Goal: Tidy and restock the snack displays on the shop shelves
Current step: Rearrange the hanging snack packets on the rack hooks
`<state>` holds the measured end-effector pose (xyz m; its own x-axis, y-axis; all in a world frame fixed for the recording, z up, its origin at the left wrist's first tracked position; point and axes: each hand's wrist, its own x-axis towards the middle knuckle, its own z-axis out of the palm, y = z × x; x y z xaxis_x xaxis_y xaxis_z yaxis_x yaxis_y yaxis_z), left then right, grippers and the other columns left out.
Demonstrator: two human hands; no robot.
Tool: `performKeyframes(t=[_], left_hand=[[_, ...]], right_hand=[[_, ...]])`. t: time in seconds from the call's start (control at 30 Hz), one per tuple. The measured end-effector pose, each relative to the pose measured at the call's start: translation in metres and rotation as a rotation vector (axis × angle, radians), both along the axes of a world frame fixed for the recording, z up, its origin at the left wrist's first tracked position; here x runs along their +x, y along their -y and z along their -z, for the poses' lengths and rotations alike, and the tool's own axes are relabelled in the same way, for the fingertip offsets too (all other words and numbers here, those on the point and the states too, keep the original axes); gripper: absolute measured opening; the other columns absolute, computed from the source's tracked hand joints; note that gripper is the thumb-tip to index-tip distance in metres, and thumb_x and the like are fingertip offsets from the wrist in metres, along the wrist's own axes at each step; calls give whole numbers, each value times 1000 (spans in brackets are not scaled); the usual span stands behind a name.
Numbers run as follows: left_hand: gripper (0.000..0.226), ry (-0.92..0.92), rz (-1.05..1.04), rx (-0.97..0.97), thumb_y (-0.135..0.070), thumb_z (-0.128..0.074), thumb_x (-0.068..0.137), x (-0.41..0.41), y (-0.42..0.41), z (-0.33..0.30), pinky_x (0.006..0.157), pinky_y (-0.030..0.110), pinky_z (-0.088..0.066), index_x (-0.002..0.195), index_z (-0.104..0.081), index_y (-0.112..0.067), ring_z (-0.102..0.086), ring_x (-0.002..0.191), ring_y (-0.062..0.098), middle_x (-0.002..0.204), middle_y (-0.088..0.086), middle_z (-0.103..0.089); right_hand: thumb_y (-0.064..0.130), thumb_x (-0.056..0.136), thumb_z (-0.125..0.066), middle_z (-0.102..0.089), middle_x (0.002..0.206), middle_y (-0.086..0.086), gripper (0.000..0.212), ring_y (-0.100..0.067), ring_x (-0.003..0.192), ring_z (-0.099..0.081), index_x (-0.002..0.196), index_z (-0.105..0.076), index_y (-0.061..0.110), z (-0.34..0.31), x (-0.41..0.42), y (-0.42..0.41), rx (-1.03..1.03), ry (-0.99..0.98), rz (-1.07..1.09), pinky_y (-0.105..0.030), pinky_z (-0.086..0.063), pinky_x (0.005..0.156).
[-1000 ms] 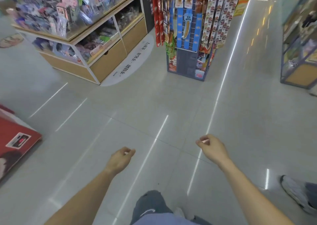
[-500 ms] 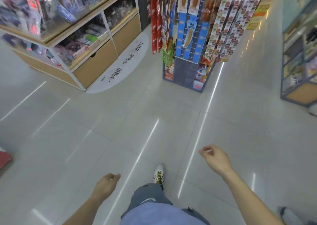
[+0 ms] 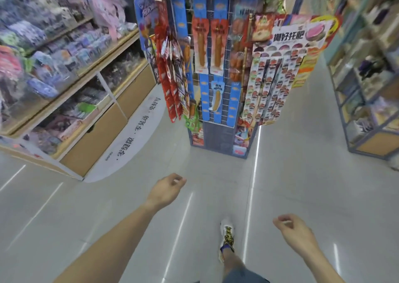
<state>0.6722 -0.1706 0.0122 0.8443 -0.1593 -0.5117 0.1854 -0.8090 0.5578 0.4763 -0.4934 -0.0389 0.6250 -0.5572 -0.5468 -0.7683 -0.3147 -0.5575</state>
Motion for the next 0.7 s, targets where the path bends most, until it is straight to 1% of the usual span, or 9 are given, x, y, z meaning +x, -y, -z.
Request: performKeyframes(t=[0.13, 0.23, 0.3, 0.37, 0.43, 0.5, 0.53, 0.63, 0.7], left_hand=[[28, -16, -90, 24, -53, -50, 103, 72, 19, -4, 98, 32, -45, 115, -61, -30, -59, 113, 22, 110, -1, -64], [27, 85, -175, 29, -54, -48, 103, 152, 46, -31, 89, 32, -42, 113, -60, -32, -59, 115, 24, 116, 0, -65], [38, 197, -208, 23, -56, -45, 104, 209, 64, -60, 85, 32, -39, 122, -62, -28, -58, 113, 22, 122, 1, -64], [50, 320, -212, -3, -59, -41, 104, 257, 81, -99, 90, 35, -41, 130, -63, -22, -57, 118, 23, 131, 3, -64], [54, 469, -213, -52, -63, -39, 103, 301, 96, -141, 96, 40, -46, 124, -65, -22, -59, 120, 23, 130, 2, -66], [52, 602, -197, -108, -70, -37, 100, 339, 114, -184, 99, 46, -50, 112, -65, -28, -62, 115, 21, 122, 1, -69], [50, 654, -190, -141, -71, -37, 99, 356, 123, -203, 99, 47, -51, 110, -64, -31, -63, 112, 19, 119, -1, -69], [42, 790, -188, -260, -69, -42, 99, 398, 147, -247, 96, 40, -50, 118, -62, -37, -60, 110, 8, 118, -15, -64], [46, 863, -181, -359, -67, -47, 99, 420, 163, -263, 97, 38, -51, 126, -61, -32, -61, 109, 4, 119, -15, -64]], right_hand=[[36, 92, -69, -71, 101, -4, 18, -20, 91, -63, 102, -67, 22, -10, 135, 27, 28, 101, -72, -31, -48, 82], [35, 92, -68, -71, 104, -2, 20, -21, 93, -64, 106, -68, 22, -45, 262, 44, 3, 222, -178, -30, -49, 82], [40, 92, -68, -71, 107, 2, 26, -19, 96, -66, 111, -68, 22, -83, 342, 52, -20, 340, -246, -34, -52, 87], [44, 93, -66, -68, 109, 5, 30, -15, 98, -64, 115, -66, 25, -131, 404, 56, -63, 464, -319, -37, -54, 87], [48, 95, -62, -65, 108, 8, 30, -12, 97, -62, 117, -63, 27, -184, 454, 58, -105, 572, -387, -38, -54, 86], [49, 95, -61, -63, 104, 10, 29, -10, 96, -61, 117, -62, 28, -230, 493, 60, -161, 702, -421, -40, -54, 86], [48, 95, -62, -63, 103, 12, 29, -9, 97, -61, 117, -61, 29, -250, 508, 61, -182, 770, -424, -40, -54, 88], [49, 93, -64, -62, 108, 13, 32, -7, 102, -61, 119, -61, 31, -292, 537, 65, -258, 945, -374, -40, -54, 90], [49, 92, -66, -61, 114, 12, 36, -7, 103, -61, 123, -59, 32, -309, 549, 66, -318, 1023, -318, -40, -55, 90]])
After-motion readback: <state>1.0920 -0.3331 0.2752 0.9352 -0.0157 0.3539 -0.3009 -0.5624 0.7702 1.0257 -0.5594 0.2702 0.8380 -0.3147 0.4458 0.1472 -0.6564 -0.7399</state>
